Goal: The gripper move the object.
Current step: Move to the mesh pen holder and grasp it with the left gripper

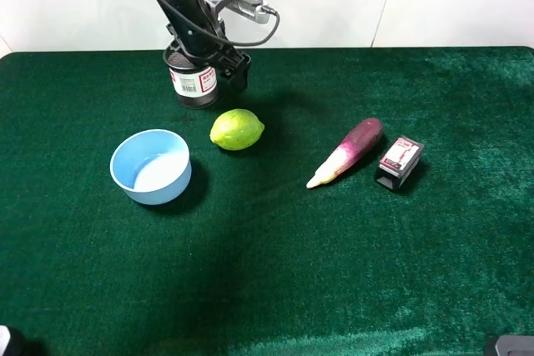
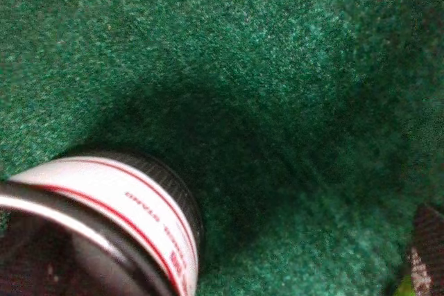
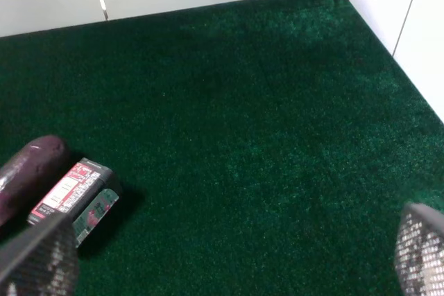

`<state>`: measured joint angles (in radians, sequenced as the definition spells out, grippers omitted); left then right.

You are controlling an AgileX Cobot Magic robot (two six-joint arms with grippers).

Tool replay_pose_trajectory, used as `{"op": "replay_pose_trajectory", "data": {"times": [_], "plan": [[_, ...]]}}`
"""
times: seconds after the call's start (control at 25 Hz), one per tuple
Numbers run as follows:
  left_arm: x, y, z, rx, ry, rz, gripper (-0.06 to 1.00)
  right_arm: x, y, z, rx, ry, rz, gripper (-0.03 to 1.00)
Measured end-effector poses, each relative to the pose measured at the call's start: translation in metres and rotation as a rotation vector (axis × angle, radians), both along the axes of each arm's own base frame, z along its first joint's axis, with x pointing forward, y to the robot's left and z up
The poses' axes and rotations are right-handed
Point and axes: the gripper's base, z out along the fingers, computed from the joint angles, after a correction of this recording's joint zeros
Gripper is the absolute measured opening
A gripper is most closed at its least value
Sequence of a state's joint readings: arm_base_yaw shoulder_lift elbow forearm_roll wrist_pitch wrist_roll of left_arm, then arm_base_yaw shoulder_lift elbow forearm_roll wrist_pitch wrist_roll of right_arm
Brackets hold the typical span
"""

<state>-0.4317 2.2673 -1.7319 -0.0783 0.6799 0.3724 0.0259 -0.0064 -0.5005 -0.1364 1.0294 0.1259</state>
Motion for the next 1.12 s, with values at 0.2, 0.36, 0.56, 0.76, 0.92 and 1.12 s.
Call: {"op": "replay_pose_trajectory", "data": {"times": [0.2,0.36,0.56,0.76,0.92,1.12], "plan": [[0.0003,-0.0001,-0.0026,0.002,0.003,-0.001,0.84,0.0,0.0,0.0,0.0,0.0,0.0,0.7],[0.0004,-0.0002,-0.0026,0.001,0.001,-0.001,0.65,0.0,0.0,0.0,0.0,0.0,0.0,0.7],[0.0004,-0.0002,-0.0026,-0.001,0.002,0.006,0.24,0.0,0.0,0.0,0.0,0.0,0.0,0.7],[0.0016,0.0,-0.0003,0.003,-0.009,0.005,0.1,0.0,0.0,0.0,0.0,0.0,0.0,0.7],[0.0016,0.0,-0.0003,0.003,-0.009,0.005,0.1,0.0,0.0,0.0,0.0,0.0,0.0,0.7],[0.0016,0.0002,-0.0005,0.005,-0.009,0.004,0.1,0.0,0.0,0.0,0.0,0.0,0.0,0.7]]}}
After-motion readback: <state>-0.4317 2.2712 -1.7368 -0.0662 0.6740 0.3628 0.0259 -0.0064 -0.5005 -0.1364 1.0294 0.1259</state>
